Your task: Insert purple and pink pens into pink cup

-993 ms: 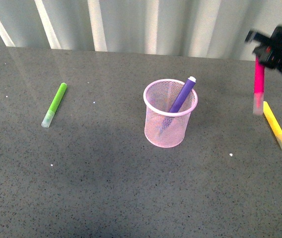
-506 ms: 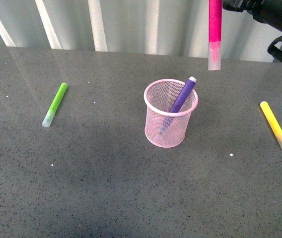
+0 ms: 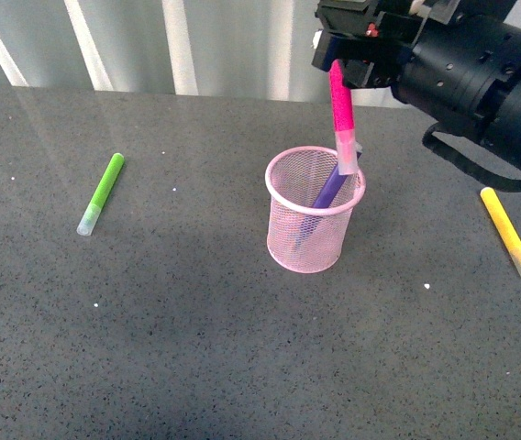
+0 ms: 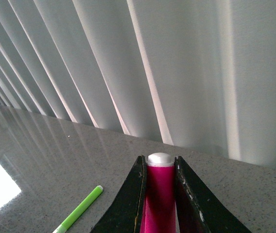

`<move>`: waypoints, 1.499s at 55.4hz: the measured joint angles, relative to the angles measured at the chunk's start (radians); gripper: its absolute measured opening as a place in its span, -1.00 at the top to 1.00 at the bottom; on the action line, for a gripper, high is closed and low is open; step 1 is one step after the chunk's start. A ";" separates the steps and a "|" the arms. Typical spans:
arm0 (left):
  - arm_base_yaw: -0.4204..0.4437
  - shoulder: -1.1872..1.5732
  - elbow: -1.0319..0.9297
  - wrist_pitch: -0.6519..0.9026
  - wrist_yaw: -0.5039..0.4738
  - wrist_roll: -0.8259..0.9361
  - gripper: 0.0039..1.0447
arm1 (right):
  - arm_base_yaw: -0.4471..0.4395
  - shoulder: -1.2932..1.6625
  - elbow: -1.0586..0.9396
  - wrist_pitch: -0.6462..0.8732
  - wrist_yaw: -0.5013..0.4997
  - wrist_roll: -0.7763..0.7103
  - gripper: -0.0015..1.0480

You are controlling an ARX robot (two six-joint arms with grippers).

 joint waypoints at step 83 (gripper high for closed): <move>0.000 0.002 0.000 -0.001 -0.005 0.000 -0.88 | -0.275 -0.338 -0.230 -0.024 -0.098 -0.018 -0.86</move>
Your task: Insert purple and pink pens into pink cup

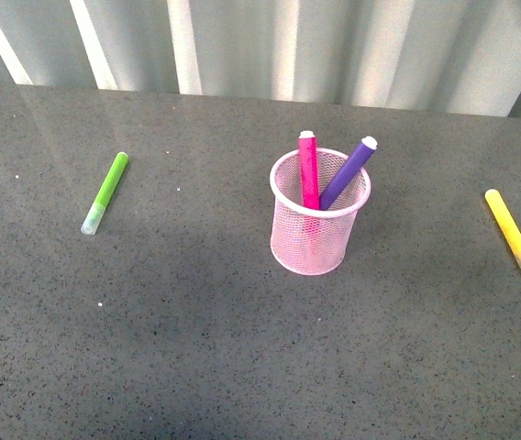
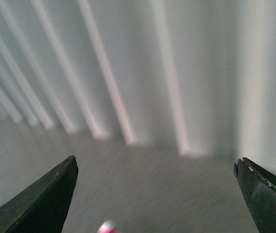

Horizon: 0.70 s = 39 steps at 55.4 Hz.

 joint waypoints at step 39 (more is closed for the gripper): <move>-0.001 -0.004 0.000 0.000 0.004 0.000 -0.88 | -0.299 -0.934 -0.450 -0.485 -0.008 -0.064 -0.86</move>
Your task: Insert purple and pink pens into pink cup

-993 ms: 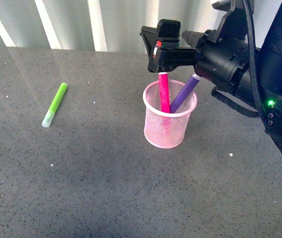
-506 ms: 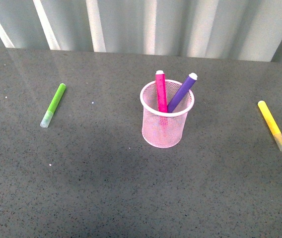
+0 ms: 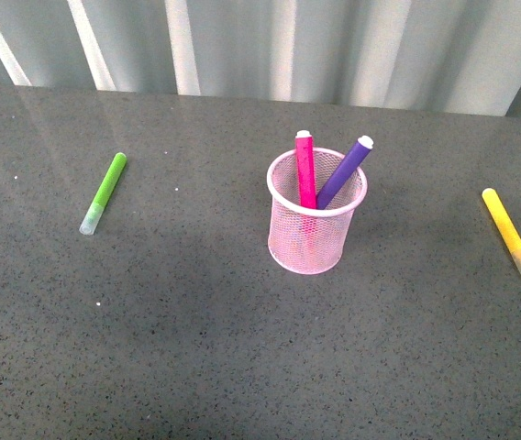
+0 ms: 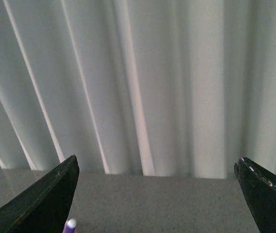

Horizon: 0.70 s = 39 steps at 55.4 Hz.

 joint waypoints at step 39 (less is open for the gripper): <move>0.000 0.000 0.000 0.000 0.001 0.000 -0.88 | 0.192 -0.274 -0.068 -0.370 0.385 -0.187 0.38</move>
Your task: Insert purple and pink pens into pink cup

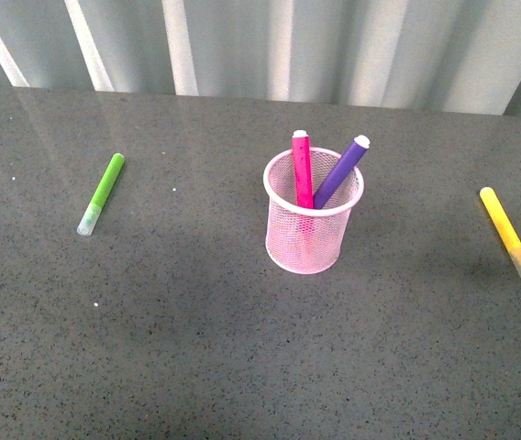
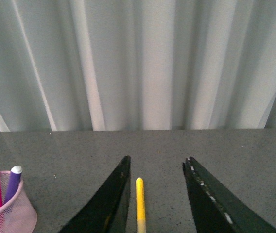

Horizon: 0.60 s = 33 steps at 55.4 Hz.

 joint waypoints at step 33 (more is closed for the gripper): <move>0.000 0.000 0.000 0.000 0.000 0.000 -0.88 | 0.033 -0.262 0.000 -0.247 0.010 -0.011 0.93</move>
